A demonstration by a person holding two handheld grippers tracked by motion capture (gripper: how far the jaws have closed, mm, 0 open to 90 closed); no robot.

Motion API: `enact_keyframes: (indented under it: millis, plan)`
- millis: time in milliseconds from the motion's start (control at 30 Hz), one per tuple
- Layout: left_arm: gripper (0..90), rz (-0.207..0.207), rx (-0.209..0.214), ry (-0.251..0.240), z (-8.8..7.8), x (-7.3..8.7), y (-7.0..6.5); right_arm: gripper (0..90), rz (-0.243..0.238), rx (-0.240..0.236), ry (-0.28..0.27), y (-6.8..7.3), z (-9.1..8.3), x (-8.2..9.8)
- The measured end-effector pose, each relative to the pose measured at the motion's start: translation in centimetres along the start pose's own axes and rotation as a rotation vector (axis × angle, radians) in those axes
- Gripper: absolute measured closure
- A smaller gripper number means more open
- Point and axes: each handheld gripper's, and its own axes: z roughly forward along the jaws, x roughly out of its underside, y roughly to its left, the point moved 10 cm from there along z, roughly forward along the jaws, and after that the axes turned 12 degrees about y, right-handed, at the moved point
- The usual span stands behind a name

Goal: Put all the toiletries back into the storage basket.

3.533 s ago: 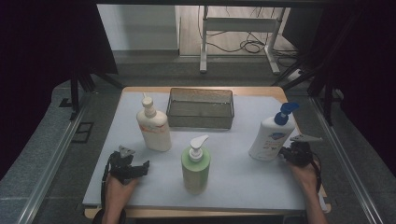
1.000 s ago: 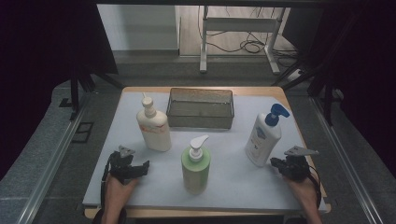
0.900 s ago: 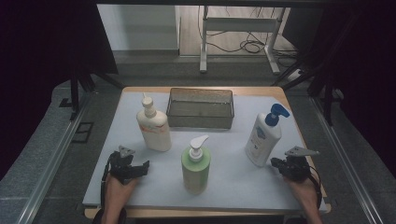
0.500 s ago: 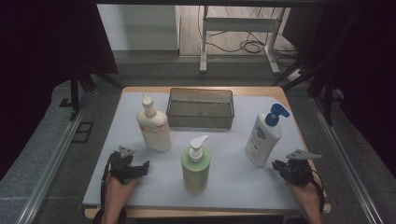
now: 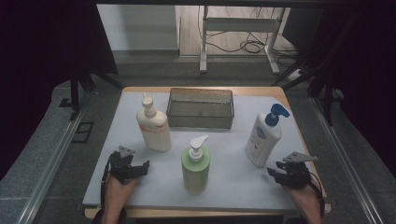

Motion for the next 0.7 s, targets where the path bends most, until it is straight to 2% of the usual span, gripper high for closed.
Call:
enact_keyframes:
  millis: [33, 67, 167, 333, 700]
  plan:
    - [12.9, 0.0, 0.0, 0.0, 0.0, 0.0, 0.0, 45.5, -0.001, 0.002, -0.003, 0.1, -0.1, -0.1]
    - [12.9, 0.0, 0.0, 0.0, 0.0, 0.0, 0.0, 38.9, -0.001, 0.011, -0.013, 0.1, -0.2, -0.3]
    - [12.9, 0.0, 0.0, 0.0, 0.0, 0.0, 0.0, 33.9, -0.002, 0.012, -0.023, 0.1, -0.4, -0.5]
    - [12.9, 0.0, 0.0, 0.0, 0.0, 0.0, 0.0, 28.1, -0.005, 0.009, -0.022, 0.2, -0.6, -0.7]
    - [12.9, 0.0, 0.0, -0.002, 0.0, 0.0, 0.0, 16.3, 0.026, -0.014, -0.085, 0.3, -1.5, -2.6]
